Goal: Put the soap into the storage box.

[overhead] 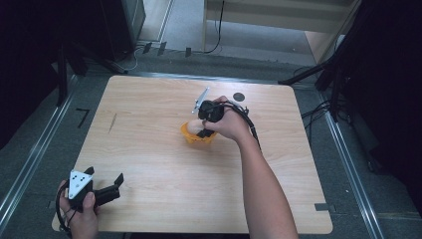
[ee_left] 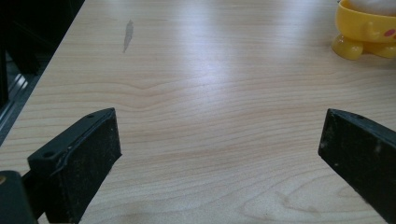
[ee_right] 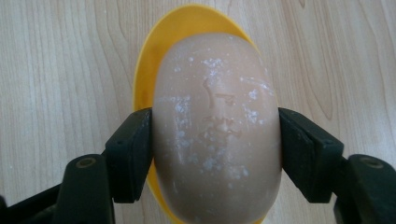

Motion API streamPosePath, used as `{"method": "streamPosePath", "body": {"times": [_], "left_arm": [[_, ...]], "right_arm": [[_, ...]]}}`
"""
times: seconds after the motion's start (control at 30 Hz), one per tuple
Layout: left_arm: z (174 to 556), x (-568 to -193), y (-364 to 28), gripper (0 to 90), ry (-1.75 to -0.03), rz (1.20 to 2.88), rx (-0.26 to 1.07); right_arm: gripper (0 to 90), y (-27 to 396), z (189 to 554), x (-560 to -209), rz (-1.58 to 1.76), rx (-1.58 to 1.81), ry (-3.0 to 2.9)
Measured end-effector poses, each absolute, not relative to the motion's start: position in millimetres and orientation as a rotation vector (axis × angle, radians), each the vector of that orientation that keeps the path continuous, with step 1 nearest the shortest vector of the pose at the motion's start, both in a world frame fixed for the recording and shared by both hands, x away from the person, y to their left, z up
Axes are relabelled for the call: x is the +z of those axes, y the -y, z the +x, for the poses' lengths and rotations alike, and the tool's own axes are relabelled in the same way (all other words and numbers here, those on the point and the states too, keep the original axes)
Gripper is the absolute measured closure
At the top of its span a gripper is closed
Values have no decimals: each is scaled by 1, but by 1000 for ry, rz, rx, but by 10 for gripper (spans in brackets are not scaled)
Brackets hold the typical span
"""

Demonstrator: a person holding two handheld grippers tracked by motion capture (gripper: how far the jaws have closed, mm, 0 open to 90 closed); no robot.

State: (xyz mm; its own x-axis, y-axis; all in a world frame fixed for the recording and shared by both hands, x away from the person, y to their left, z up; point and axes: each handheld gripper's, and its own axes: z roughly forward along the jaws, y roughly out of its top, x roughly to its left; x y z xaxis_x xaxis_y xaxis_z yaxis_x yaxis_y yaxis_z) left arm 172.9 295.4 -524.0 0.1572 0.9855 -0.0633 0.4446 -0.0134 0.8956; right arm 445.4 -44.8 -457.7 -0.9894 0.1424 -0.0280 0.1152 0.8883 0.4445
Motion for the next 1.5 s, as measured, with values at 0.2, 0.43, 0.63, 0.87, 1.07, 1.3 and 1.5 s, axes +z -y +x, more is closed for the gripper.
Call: {"method": "streamPosePath", "body": {"times": [0.2, 0.43, 0.63, 0.87, 1.07, 1.3, 1.5], "left_arm": [[173, -524, -296, 0, -1412, 1589, 807], [173, -524, -295, 0, -1414, 1589, 809], [173, -524, -295, 0, -1415, 1591, 811], [173, -524, -295, 0, -1416, 1600, 812], [173, -524, -295, 0, -1409, 1609, 813], [174, -524, -294, 0, -1415, 1610, 816], [174, -524, -294, 0, -1416, 1612, 815]], "right_arm": [[327, 48, 445, -449, 242, 780, -2967], [302, 55, 443, -445, 251, 776, -2946], [211, 62, 438, -441, 329, 806, -2917], [127, 83, 432, -443, 584, 846, -2875], [0, 104, 429, -447, 687, 890, -2890], [0, 122, 421, -448, 738, 942, -2846], [0, 137, 412, -448, 793, 966, -2787]]}}
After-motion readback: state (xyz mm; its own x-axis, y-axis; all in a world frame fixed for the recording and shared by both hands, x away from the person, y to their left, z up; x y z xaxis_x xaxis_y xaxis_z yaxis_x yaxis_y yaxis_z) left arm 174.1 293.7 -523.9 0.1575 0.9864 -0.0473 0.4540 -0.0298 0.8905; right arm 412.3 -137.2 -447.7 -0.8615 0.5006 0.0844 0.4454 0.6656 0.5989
